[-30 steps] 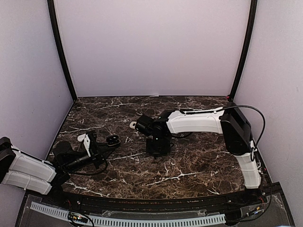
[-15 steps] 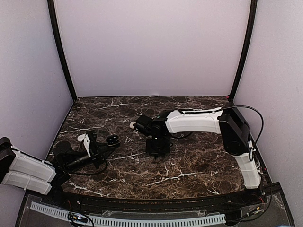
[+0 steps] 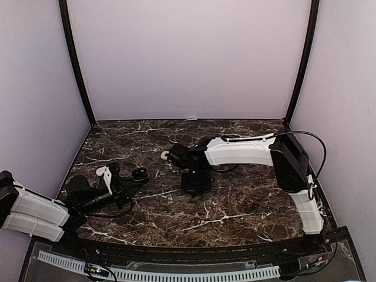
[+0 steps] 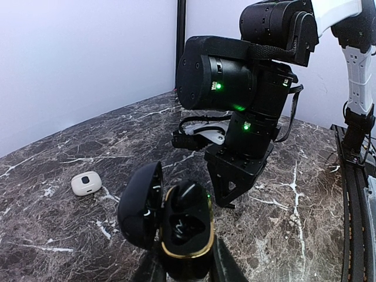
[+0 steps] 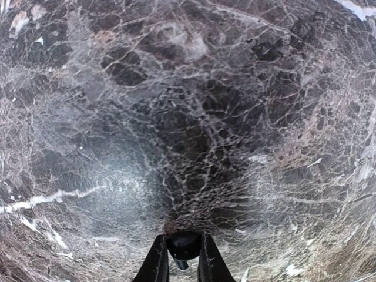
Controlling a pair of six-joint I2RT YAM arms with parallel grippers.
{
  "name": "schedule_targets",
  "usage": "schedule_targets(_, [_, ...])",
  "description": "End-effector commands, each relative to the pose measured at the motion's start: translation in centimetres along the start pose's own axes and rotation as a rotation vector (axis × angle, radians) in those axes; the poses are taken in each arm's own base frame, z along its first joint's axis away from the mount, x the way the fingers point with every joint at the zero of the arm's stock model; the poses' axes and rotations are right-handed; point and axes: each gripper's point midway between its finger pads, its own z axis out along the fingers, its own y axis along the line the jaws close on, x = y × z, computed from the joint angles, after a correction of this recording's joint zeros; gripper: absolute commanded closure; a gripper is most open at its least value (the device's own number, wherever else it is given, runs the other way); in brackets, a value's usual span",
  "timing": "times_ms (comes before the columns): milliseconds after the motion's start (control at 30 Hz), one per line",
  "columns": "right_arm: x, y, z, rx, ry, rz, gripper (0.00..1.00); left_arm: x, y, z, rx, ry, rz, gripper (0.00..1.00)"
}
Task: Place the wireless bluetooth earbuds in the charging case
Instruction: Pick up the left earbud from the center of the board, then insert the left earbud into the left side groove of the charging case.
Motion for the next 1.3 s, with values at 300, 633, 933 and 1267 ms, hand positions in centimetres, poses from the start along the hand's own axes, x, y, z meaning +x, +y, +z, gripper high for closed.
schedule_targets(300, [-2.7,1.9,-6.5,-0.219,-0.235,-0.263,0.94,-1.2,-0.7,0.2,0.049,-0.038,0.005,0.81])
schedule_targets(633, [-1.9,5.8,-18.9,-0.740,-0.624,-0.637,0.96,-1.3,-4.4,1.3,0.302,-0.022,-0.009,0.82])
schedule_targets(933, [2.3,7.1,-26.2,-1.050,-0.820,-0.969,0.98,-3.6,-7.5,3.3,0.567,-0.028,-0.178,0.84])
schedule_targets(1267, [5.5,6.6,-28.5,-1.151,-0.913,-1.247,1.00,-5.2,-10.5,3.5,0.822,-0.023,-0.210,0.87])
